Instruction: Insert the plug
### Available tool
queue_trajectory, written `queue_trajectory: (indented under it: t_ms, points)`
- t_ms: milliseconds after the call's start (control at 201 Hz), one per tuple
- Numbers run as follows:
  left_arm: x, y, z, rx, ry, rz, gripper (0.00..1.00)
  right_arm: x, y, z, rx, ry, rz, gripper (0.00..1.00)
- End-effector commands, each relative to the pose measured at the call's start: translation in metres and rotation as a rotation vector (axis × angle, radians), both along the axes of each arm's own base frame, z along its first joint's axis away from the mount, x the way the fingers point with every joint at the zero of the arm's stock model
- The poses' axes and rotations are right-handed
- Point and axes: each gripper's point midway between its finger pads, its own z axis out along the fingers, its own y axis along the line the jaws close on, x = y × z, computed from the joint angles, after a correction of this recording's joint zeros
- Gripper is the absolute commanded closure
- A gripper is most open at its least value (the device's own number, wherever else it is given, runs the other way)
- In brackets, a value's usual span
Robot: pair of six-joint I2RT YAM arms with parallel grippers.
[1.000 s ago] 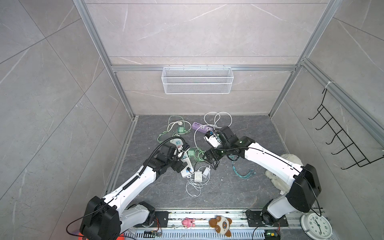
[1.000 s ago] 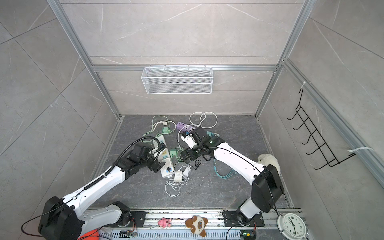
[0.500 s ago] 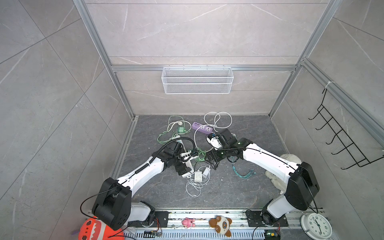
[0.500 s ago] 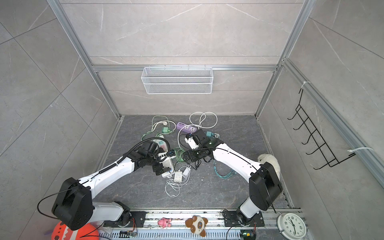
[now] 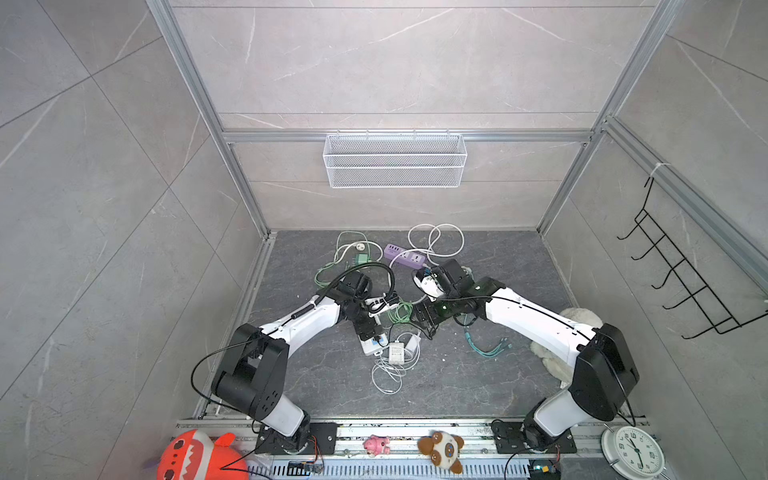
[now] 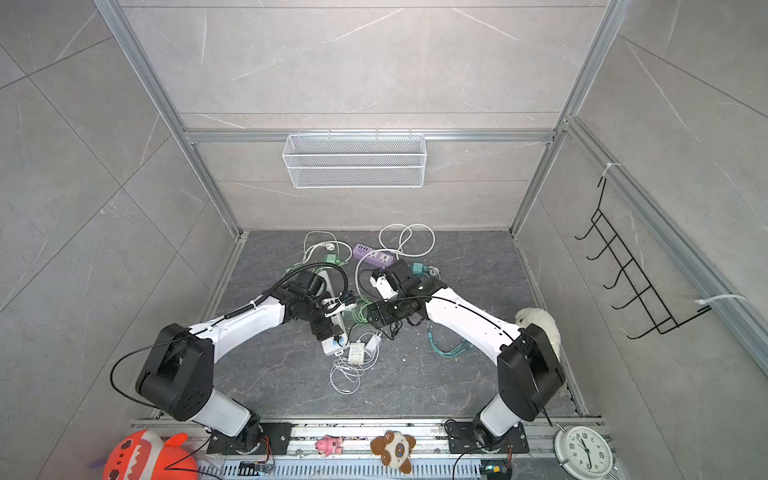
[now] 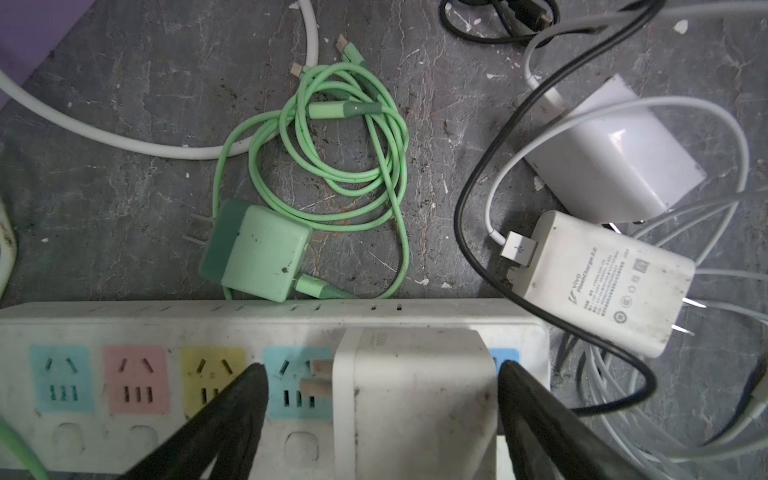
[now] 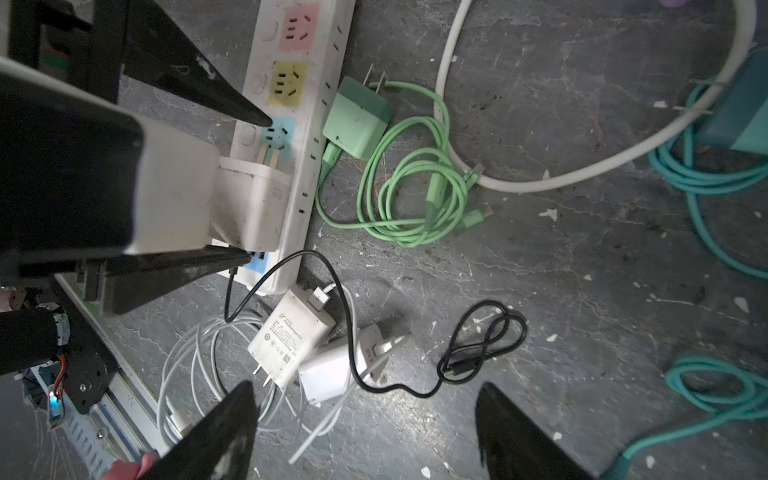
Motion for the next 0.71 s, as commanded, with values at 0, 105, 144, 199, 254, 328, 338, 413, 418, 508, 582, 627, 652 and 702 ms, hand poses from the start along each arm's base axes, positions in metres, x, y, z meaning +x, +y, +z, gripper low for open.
queue_trajectory:
  t_ms: [0, 105, 144, 199, 254, 328, 338, 413, 418, 508, 582, 627, 652, 702]
  points:
    - [-0.003, -0.004, -0.001, -0.018, 0.063, 0.006, 0.13, 0.000, -0.001, -0.004, 0.004, 0.014, -0.010, 0.17]
    - [-0.002, -0.004, -0.007, -0.009, 0.080, 0.020, 0.16, 0.002, -0.002, -0.003, 0.005, 0.012, -0.016, 0.18]
    - [-0.001, -0.004, -0.008, -0.001, 0.091, 0.031, 0.17, 0.002, -0.002, -0.004, 0.003, 0.015, -0.017, 0.18]
    - [0.001, -0.003, -0.009, 0.006, 0.108, 0.045, 0.20, 0.002, -0.003, -0.005, 0.001, 0.019, -0.020, 0.19]
    - [0.002, -0.003, -0.010, 0.012, 0.122, 0.060, 0.23, 0.001, -0.003, -0.006, 0.001, 0.021, -0.021, 0.20]
    - [0.004, -0.002, -0.010, 0.015, 0.150, 0.084, 0.30, 0.001, -0.004, -0.007, 0.003, 0.020, -0.030, 0.20]
    - [0.004, -0.002, -0.011, 0.017, 0.155, 0.088, 0.31, 0.001, -0.005, -0.007, 0.003, 0.021, -0.032, 0.20]
    - [0.006, -0.002, -0.012, 0.021, 0.179, 0.109, 0.37, 0.001, -0.008, -0.007, 0.005, 0.018, -0.040, 0.20]
    - [0.006, -0.002, -0.012, 0.022, 0.180, 0.109, 0.37, 0.001, -0.008, -0.007, 0.004, 0.018, -0.040, 0.20]
    - [0.007, -0.002, -0.013, 0.025, 0.198, 0.129, 0.43, 0.001, -0.011, -0.006, 0.001, 0.014, -0.047, 0.20]
    - [0.011, -0.002, -0.011, 0.020, 0.218, 0.169, 0.47, 0.000, -0.014, -0.004, 0.003, 0.008, -0.054, 0.20]
    - [0.015, -0.003, -0.009, 0.012, 0.228, 0.204, 0.49, 0.000, -0.015, -0.001, 0.011, 0.001, -0.055, 0.20]
    - [0.017, -0.004, -0.007, 0.004, 0.232, 0.222, 0.50, 0.000, -0.016, 0.001, 0.017, -0.004, -0.059, 0.20]
    - [0.022, -0.007, -0.001, -0.020, 0.236, 0.255, 0.51, 0.000, -0.018, 0.006, 0.031, -0.017, -0.070, 0.20]
